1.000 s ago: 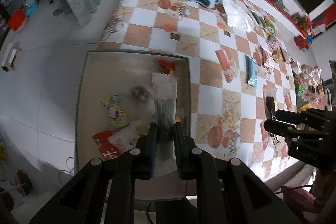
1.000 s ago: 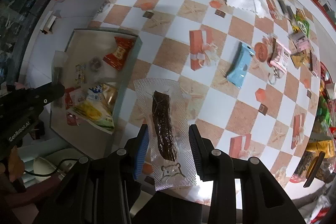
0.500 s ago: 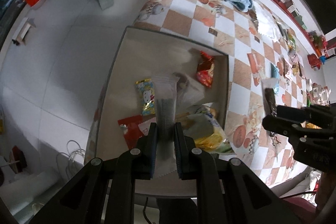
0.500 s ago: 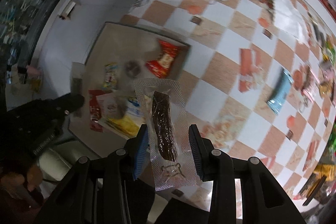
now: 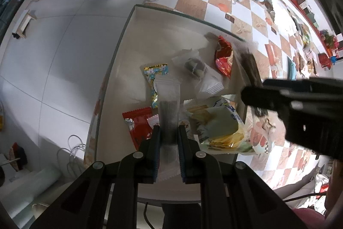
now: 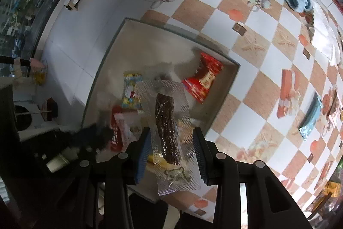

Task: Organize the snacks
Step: 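Hold both packets above the beige tray and lower them toward it, then open both tools to drop the jerky and strip packets into the tray, then move both tools back over the table toward the pink and blue packets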

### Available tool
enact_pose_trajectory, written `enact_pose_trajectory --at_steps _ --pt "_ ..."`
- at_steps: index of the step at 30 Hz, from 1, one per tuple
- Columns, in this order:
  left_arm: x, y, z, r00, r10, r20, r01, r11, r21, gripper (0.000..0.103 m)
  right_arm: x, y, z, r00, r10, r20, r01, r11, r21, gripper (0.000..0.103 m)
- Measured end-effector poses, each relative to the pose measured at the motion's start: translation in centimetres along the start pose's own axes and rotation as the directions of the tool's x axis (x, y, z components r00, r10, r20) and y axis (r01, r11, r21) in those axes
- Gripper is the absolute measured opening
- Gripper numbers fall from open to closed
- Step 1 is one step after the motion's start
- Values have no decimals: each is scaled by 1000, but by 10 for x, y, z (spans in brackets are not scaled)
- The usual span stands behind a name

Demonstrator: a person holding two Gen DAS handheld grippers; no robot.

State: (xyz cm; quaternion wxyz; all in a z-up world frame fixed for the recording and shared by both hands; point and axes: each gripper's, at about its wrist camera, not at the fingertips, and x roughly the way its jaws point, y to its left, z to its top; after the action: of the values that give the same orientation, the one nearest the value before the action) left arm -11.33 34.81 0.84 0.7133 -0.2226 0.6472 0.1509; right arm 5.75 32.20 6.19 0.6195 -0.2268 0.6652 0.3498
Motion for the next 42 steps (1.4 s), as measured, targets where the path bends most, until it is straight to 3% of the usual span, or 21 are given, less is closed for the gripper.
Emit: enact_pose_trajectory --at_steps 6,10,11,14,17,24,29,32,36,38,39,42 --pt "3 -2 -3 1000 9 -12 -8 1000 14 22 8 4 10 1000 3 -8 -3 1000 12 44" --pt "1 -3 -7 1000 28 -1 -28 999 22 60 10 0 9 1000 16 -14 -16 999 30 44" --pt "0 -3 -8 999 31 6 -31 999 21 64 9 -2 8 1000 20 -13 -19 999 38 45" --pt "-2 -1 -10 999 33 7 -33 999 14 67 5 -12 2 1000 12 1 -12 998 61 96" --pt "-4 1 -12 999 33 8 -33 999 1 69 -1 -24 -6 1000 -12 23 10 996 84 96" --pt "-8 4 -21 999 33 10 -32 999 -13 71 12 -51 -23 989 -144 -30 147 979 138 96" --pt "-13 9 -27 999 47 8 -47 999 -15 71 31 -42 -28 973 -224 -61 229 968 99 96" --pt "-14 14 -30 998 58 3 -58 998 -14 71 50 -19 -36 968 -224 -110 224 974 -7 96" --pt "-14 16 -30 998 63 -5 -64 998 -14 71 52 1 -55 979 -175 -103 162 980 -118 96" --pt "-15 14 -28 998 63 -3 -64 998 -4 71 47 -7 -64 985 -139 -106 129 987 -92 96" --pt "-15 11 -27 998 61 -2 -61 998 3 71 46 -14 -68 985 -127 -114 119 991 -67 102" --pt "-16 -5 -22 999 49 1 -49 998 41 71 42 -51 -83 987 -87 -134 96 994 60 102"
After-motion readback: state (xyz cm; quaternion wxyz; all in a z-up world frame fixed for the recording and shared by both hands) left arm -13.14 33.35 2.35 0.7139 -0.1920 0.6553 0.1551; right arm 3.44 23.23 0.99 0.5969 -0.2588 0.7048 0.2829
